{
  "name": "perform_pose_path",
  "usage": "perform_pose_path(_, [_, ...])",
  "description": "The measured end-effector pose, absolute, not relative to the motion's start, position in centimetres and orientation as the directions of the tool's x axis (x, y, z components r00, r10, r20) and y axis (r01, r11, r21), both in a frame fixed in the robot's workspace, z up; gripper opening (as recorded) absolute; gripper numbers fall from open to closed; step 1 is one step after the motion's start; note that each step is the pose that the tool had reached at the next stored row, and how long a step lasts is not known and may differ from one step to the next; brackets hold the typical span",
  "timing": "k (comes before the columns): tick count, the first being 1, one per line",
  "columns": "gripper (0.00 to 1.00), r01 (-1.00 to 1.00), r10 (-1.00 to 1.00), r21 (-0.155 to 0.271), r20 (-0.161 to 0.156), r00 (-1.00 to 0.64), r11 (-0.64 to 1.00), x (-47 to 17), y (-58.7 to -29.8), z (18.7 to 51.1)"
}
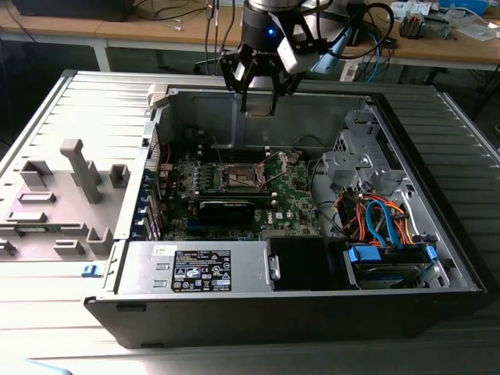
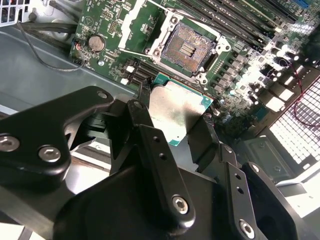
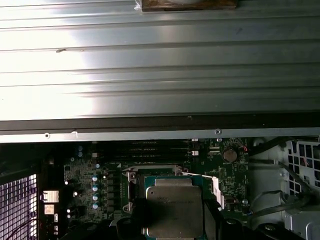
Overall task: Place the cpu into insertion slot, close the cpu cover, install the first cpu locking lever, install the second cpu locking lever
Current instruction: 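Place the cpu into insertion slot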
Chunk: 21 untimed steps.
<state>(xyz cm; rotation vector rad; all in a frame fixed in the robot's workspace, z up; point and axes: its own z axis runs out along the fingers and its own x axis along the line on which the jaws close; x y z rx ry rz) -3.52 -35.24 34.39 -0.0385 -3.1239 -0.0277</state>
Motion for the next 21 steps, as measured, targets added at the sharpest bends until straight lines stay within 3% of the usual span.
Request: perform_pose_path(21, [0.55,0.025,0.024,0.018,0.017,-1.000,1.000,-3.52,-35.25,33.91])
